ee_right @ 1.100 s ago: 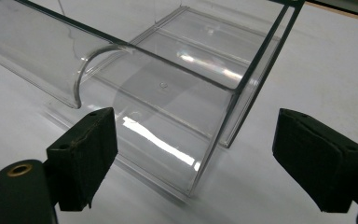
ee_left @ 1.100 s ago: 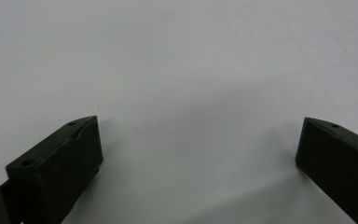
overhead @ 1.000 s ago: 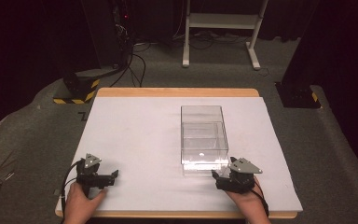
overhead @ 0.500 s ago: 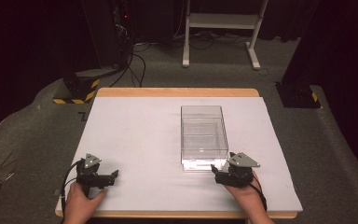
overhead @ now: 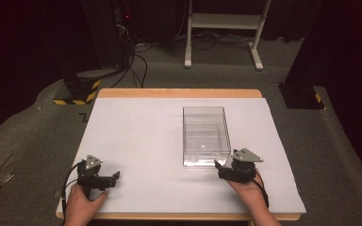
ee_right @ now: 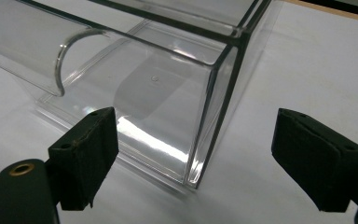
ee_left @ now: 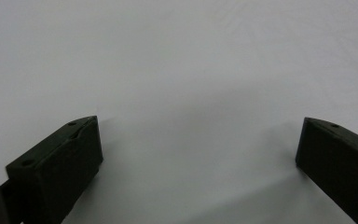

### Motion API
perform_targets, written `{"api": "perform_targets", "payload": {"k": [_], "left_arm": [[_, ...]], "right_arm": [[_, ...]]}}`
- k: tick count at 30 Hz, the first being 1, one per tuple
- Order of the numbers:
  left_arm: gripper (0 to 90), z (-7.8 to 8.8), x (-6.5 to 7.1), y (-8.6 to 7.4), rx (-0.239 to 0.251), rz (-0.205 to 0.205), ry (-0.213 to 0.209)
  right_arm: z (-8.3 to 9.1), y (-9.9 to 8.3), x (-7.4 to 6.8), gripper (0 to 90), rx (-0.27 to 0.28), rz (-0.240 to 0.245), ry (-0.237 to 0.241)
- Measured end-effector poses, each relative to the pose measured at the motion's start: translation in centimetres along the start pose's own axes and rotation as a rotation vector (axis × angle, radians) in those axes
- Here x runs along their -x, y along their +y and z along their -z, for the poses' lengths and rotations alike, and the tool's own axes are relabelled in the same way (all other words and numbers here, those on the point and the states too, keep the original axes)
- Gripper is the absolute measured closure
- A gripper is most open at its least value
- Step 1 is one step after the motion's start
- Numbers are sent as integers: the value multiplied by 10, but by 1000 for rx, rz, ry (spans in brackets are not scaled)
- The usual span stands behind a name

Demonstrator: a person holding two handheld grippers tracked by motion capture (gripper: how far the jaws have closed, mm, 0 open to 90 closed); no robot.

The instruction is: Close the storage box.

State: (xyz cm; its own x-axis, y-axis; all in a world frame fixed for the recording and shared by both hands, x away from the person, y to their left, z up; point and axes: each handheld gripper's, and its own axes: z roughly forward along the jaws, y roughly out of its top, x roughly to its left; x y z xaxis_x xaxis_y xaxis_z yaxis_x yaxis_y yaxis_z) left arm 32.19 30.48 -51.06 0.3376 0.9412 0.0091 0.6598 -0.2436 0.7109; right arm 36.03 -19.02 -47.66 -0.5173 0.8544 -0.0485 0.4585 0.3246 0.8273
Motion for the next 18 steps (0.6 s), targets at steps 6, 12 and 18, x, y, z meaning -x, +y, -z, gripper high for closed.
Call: {"api": "perform_targets", "payload": {"k": [6,12,18], "left_arm": [[6,0,0,0,1,0,1],[6,0,0,0,1,1,1],[6,0,0,0,0,0,0]], "right_arm": [[-4,4,2,151,-4,-1,-8],[-9,8,5,155,0,-17,-20],[-14,11,7,159,2,-21,-28]]}}
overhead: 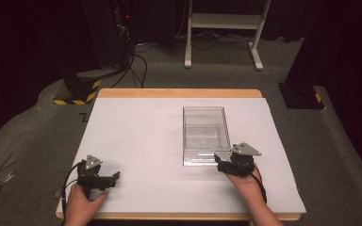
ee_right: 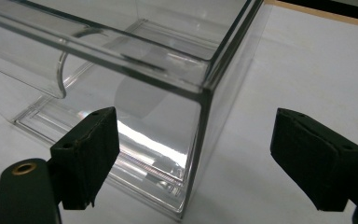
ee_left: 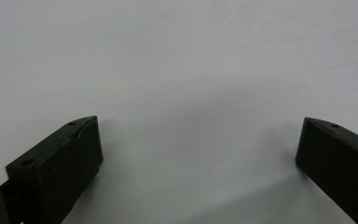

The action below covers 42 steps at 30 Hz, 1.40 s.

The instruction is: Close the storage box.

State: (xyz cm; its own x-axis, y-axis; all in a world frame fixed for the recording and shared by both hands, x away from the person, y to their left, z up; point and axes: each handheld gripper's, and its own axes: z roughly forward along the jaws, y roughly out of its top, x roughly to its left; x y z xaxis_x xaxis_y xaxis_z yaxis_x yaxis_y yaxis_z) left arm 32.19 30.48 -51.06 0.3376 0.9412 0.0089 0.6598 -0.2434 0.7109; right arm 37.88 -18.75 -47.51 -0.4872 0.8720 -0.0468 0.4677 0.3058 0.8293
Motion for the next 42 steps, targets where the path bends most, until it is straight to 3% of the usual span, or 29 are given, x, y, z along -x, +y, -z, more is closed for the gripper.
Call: {"api": "perform_targets", "payload": {"k": [22,42], "left_arm": [[5,0,0,0,0,0,0],[6,0,0,0,0,-1,1]], "right_arm": [[-5,3,2,177,-2,-16,5],[10,-1,0,249,20,-16,20]]}}
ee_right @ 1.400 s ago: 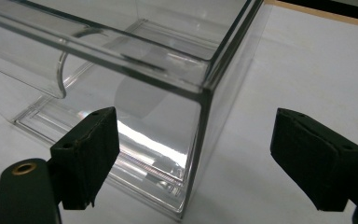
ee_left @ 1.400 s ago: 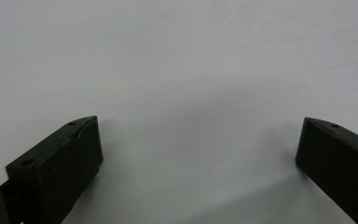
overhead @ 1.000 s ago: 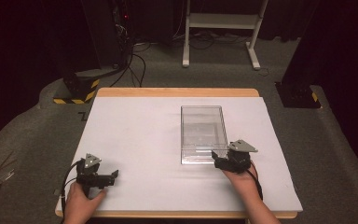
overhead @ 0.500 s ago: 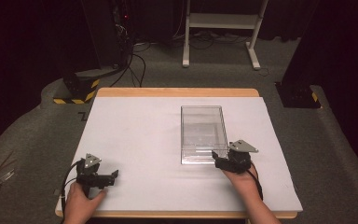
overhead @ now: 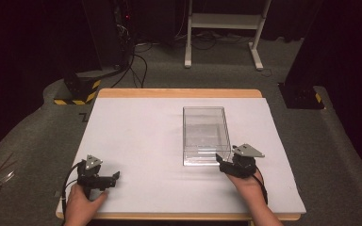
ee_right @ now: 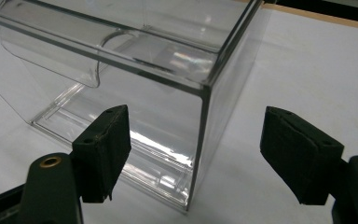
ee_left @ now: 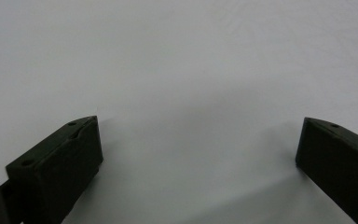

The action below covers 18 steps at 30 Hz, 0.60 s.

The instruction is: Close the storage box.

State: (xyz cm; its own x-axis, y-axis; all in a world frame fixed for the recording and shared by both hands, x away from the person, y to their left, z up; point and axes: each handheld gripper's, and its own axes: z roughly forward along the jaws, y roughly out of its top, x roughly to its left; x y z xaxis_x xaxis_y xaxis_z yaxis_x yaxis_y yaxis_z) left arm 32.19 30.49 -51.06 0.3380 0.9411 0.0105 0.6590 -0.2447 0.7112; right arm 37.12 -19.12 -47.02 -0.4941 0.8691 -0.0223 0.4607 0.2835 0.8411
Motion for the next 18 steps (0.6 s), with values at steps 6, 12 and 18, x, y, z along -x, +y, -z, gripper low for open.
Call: {"api": "perform_targets", "payload": {"k": [6,12,18], "left_arm": [[6,0,0,0,0,0,0],[6,0,0,0,0,0,0],[6,0,0,0,1,1,0]], "right_arm": [[7,-7,3,255,0,-3,-7],[14,-15,10,259,-4,-15,-21],[20,-27,21,262,-15,-32,-42]]}}
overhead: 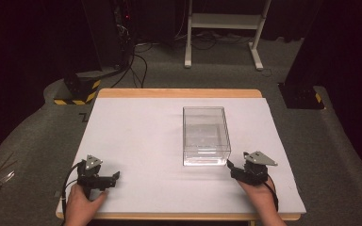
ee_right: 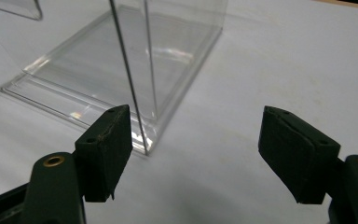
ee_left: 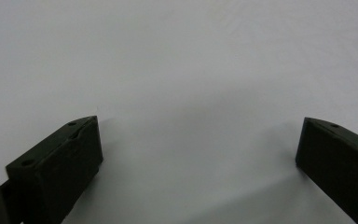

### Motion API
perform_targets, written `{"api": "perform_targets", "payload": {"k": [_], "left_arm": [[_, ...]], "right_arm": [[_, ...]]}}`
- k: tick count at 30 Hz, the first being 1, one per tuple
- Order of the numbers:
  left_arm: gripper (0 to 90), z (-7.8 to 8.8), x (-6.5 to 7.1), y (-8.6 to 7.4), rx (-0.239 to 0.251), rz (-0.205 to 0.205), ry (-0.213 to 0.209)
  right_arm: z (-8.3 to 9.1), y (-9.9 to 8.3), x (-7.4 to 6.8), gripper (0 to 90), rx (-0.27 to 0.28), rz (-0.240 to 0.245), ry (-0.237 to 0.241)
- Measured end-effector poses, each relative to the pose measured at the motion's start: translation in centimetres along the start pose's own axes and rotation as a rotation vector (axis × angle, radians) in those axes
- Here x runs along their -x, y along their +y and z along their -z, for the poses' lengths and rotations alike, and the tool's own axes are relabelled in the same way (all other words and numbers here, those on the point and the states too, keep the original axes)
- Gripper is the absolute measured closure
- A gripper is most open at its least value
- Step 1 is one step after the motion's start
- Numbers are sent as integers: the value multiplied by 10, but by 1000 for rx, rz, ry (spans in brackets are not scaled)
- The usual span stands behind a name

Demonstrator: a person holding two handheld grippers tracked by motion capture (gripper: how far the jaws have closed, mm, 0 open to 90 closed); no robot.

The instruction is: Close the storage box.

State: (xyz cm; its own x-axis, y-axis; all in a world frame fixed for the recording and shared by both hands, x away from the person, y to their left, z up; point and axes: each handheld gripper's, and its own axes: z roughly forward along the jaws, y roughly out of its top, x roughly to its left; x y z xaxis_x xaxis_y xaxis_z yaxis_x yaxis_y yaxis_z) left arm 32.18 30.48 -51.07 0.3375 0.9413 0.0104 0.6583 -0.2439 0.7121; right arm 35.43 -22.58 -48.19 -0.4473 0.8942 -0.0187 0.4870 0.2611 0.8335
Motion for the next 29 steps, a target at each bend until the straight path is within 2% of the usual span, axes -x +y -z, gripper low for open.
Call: {"api": "perform_targets", "payload": {"k": [15,21,25,29], "left_arm": [[5,0,0,0,0,0,1],[6,0,0,0,0,0,1],[6,0,0,0,1,-1,2],[6,0,0,0,1,-1,2]], "right_arm": [[18,-30,27,269,-46,-12,-67],[21,-33,29,270,-37,-17,-63],[20,-34,27,273,-36,12,-65],[20,-35,28,275,-35,-5,-57]]}}
